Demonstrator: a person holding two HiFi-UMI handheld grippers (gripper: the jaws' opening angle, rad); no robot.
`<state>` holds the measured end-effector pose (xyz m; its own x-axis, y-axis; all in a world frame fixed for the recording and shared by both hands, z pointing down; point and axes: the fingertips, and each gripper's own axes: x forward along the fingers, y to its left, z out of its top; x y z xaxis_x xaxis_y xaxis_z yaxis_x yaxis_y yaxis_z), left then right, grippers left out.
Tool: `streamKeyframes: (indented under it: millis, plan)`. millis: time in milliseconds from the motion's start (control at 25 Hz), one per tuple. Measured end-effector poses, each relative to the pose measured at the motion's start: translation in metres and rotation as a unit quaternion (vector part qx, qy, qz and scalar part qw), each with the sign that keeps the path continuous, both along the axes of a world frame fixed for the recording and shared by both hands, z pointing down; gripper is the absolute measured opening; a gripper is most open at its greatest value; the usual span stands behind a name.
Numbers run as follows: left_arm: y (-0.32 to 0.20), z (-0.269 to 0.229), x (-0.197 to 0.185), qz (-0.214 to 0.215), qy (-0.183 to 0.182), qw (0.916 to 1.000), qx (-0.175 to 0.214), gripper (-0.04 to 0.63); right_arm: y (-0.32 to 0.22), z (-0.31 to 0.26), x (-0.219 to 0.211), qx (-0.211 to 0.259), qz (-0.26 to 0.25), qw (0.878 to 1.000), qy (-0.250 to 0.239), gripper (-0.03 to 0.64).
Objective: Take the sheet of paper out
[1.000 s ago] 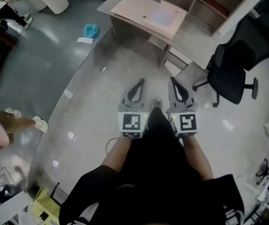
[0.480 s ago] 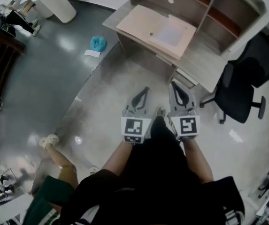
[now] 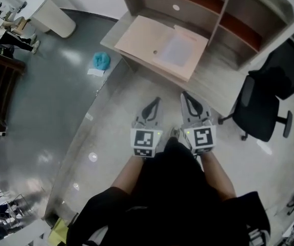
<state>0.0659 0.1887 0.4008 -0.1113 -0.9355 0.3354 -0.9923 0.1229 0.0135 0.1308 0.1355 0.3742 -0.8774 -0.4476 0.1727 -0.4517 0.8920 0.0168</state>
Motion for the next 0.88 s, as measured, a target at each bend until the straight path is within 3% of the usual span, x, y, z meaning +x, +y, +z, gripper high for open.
streamKeyframes:
  millis: [320, 560, 880]
  plan:
    - [-0.056, 0.019, -0.005, 0.009, -0.005, 0.9991, -0.042, 0.045, -0.058, 0.012, -0.002, -0.037, 0.0, 0.999, 0.003, 0.017]
    - [-0.092, 0.024, -0.008, 0.032, 0.008, 0.9985, -0.044, 0.046, -0.083, 0.031, -0.006, -0.047, 0.007, 0.999, 0.024, 0.017]
    - [-0.144, 0.056, -0.04, 0.053, 0.021, 0.9954, -0.077, 0.046, -0.125, 0.054, -0.031, -0.059, 0.01, 0.997, 0.053, 0.017]
